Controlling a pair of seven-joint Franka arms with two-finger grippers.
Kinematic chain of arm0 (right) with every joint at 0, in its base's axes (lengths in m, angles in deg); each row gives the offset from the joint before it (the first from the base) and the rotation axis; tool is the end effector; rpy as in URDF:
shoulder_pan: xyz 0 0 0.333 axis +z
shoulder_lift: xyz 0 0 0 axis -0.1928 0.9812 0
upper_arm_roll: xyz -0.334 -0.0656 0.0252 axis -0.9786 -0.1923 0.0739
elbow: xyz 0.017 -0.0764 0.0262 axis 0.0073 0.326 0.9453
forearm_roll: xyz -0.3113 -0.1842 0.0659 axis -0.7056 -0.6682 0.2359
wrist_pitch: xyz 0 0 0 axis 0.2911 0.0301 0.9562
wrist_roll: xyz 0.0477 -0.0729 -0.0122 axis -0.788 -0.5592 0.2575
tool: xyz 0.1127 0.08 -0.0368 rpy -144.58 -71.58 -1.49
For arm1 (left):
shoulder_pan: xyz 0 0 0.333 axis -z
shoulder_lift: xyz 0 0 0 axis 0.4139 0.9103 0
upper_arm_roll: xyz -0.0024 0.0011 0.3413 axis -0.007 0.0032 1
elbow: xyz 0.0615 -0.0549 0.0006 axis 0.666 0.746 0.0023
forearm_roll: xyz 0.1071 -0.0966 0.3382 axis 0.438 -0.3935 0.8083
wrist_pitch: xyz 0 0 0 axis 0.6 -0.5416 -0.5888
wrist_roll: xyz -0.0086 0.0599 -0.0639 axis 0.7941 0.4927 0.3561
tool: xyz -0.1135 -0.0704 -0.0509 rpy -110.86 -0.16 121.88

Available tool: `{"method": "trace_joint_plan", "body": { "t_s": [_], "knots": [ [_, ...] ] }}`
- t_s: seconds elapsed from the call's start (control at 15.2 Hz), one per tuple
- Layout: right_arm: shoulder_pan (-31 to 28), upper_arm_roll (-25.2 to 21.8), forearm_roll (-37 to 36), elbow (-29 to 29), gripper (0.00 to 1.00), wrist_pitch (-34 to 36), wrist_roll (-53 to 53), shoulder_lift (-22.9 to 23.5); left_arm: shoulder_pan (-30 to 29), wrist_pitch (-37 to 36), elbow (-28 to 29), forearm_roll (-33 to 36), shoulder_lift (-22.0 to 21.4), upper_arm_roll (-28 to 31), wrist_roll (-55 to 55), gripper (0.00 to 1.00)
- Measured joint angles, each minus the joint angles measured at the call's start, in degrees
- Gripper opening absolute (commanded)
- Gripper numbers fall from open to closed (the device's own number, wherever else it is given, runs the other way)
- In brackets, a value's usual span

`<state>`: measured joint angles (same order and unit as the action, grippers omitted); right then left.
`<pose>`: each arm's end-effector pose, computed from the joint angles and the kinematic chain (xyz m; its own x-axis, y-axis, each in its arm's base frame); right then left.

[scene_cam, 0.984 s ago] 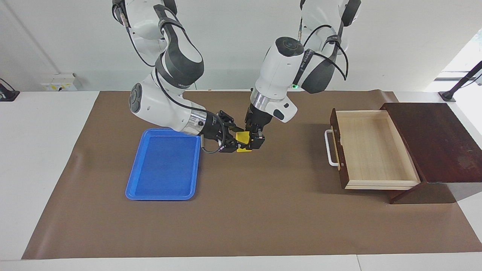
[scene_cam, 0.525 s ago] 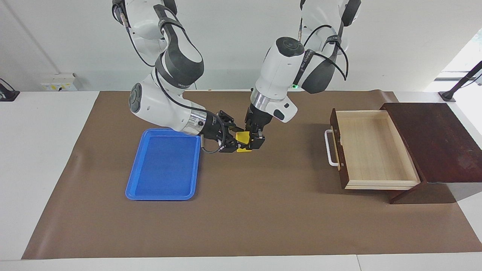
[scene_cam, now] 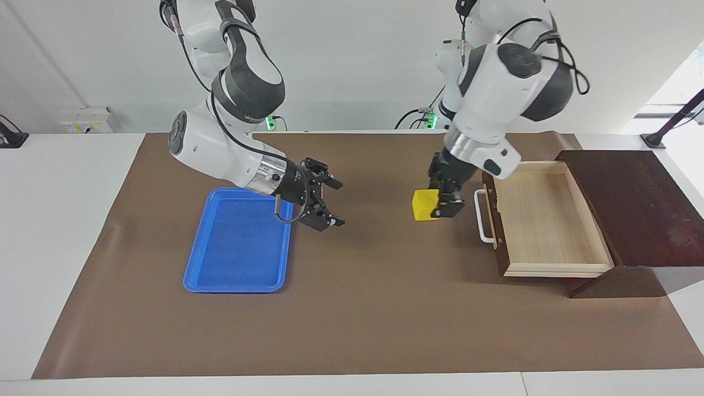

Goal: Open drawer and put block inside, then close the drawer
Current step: 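Lower the block into the drawer with the left gripper and release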

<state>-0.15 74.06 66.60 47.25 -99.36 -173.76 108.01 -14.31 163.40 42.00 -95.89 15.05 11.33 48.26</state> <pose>0.6436 0.2274 0.5140 0.0837 -0.7323 -0.6758 -0.9963 -0.0760 -0.0410 0.6052 -0.1803 0.5753 0.1063 0.9828 -0.1510 0.9916 -0.0934 0.0899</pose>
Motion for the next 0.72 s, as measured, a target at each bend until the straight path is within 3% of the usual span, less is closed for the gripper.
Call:
{"method": "trace_joint_plan", "body": {
  "t_s": [0.2, 0.33, 0.66, 0.72],
  "knots": [
    [-4.2, -0.3, -9.2, -0.2, 1.0, 5.5, 14.7, -1.8, -10.0, -0.1, 2.8, 0.1, -1.0, 0.3, -13.1, 0.0],
    [-7.1, -0.3, -14.7, -0.2, 1.0, 8.7, 26.0, -3.1, -13.2, 1.9, 7.4, 2.1, -2.1, 0.3, -20.0, 0.0],
    [-11.9, -0.5, -28.7, -0.3, 1.0, 13.9, 56.1, -6.3, -13.9, 15.1, 28.1, 7.5, -9.9, -0.3, -25.5, 0.01],
    [-12.4, -0.5, -31.1, -0.3, 1.0, 14.5, 61.6, -7.1, -14.6, 16.1, 30.4, 7.6, -10.9, -0.2, -26.8, 0.23]
  ]
}}
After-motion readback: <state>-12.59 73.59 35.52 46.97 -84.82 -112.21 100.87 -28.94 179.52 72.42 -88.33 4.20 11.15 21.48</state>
